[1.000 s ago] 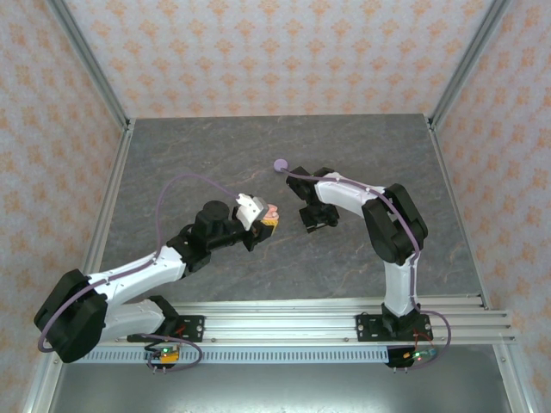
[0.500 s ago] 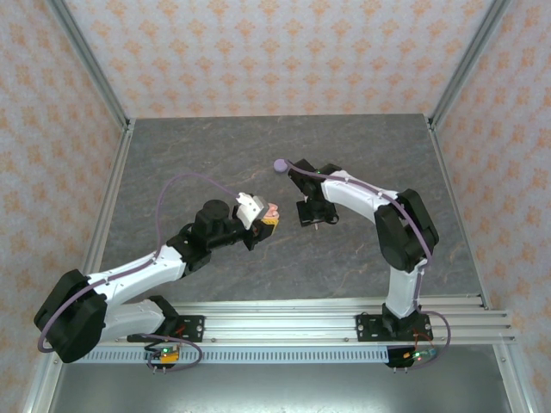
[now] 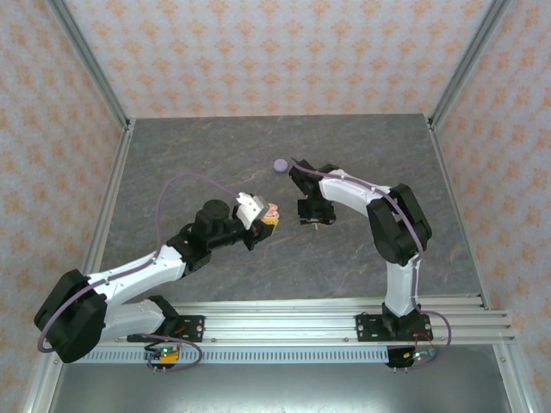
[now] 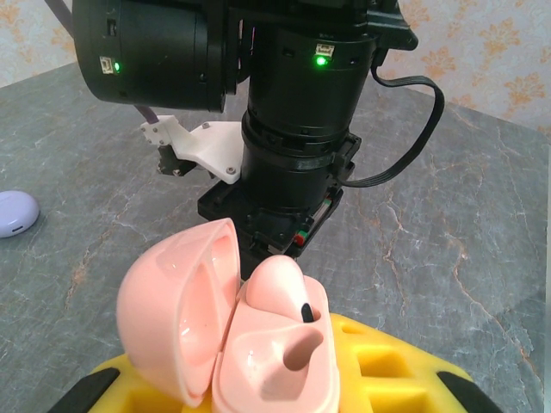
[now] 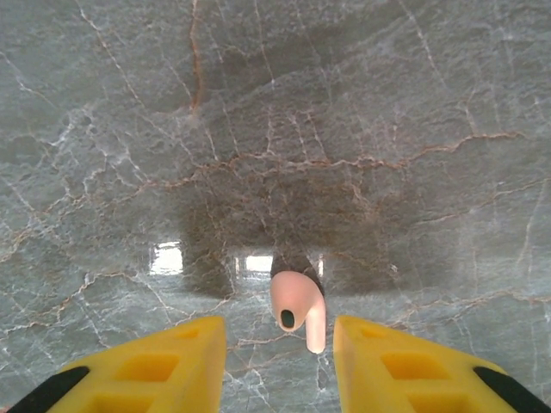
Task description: Insert the wireless bluetooth earbuds into the charging case
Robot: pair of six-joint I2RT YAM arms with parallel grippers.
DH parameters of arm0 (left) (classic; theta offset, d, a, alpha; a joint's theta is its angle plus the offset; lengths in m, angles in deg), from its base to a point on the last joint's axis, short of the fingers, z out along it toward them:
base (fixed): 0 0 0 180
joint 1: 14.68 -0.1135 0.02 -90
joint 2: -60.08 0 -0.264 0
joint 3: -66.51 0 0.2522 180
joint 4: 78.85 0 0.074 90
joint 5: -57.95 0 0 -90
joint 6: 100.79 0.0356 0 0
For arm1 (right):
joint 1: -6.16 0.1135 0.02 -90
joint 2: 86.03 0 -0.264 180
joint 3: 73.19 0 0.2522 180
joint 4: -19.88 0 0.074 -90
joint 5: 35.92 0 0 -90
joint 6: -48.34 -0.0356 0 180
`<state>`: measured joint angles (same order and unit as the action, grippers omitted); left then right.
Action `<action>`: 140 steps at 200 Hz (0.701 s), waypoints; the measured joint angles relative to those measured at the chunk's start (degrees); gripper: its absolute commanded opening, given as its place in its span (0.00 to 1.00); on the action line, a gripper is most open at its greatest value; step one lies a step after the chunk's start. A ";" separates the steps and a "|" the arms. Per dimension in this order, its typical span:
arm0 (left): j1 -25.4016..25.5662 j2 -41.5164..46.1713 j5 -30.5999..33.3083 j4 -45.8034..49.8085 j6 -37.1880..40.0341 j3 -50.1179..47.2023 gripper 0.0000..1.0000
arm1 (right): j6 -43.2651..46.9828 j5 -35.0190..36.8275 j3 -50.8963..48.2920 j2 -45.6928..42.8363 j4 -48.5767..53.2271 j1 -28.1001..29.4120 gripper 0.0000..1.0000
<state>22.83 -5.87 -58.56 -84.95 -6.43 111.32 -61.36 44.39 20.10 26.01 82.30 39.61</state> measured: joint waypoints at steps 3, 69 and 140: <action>0.00 0.00 -0.02 0.00 -0.02 0.00 0.08 | -0.04 0.00 0.02 0.02 -0.07 0.00 0.37; 0.00 0.00 -0.02 0.00 -0.04 0.00 0.08 | -0.50 0.70 1.33 1.16 -0.07 0.00 0.34; 0.00 0.00 -0.02 0.00 -0.46 0.00 0.09 | -0.48 2.36 2.25 1.99 0.00 0.00 0.32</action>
<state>22.83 -5.87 -58.58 -84.95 -6.89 111.32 -61.84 46.75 22.35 28.00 82.30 39.61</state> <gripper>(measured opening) 0.240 0.328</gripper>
